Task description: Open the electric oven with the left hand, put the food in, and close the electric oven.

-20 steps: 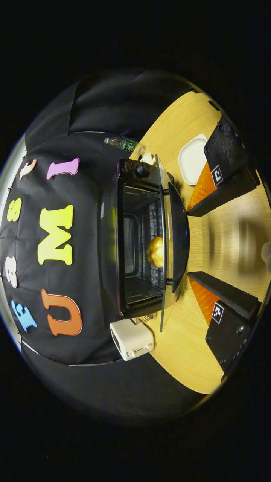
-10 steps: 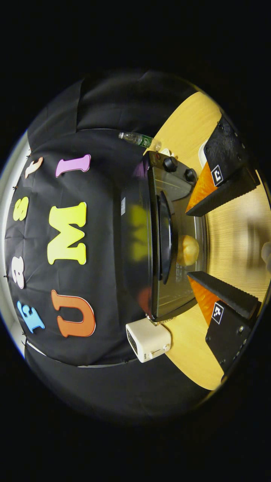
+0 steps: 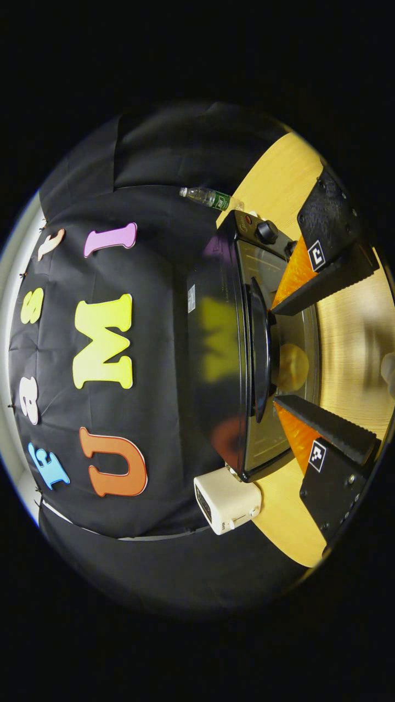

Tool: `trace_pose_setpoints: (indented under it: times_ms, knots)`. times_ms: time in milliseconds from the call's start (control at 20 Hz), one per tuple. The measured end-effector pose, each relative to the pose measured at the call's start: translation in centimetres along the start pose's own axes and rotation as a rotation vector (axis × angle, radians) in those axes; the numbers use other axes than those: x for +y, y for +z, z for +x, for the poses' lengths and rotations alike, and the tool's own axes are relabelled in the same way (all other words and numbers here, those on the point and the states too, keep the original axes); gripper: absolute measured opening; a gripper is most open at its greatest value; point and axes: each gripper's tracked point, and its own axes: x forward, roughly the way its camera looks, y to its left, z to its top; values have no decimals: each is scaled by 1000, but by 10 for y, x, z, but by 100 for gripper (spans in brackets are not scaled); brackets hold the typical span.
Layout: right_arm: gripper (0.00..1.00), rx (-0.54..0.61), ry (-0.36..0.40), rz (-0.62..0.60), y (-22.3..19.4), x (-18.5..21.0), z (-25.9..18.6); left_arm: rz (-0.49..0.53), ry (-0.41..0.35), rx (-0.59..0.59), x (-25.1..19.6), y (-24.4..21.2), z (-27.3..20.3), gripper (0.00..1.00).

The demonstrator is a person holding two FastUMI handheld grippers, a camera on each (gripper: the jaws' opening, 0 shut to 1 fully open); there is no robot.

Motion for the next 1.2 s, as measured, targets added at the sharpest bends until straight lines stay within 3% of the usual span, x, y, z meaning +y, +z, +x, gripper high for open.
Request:
trace_pose_setpoints:
  times_ms: [350, 700, 1200]
  knots:
    - [97, -8, 10, 1, 7, 1, -1, -14, -11, -14, -5, 12, -19, 96]
    - [99, -82, 58, -17, 47, 23, -7, -29, -28, -147, 0, 84, -104, 95]
    - [97, -163, 117, 29, 83, 44, -33, -63, 33, -363, 21, 193, -231, 94]
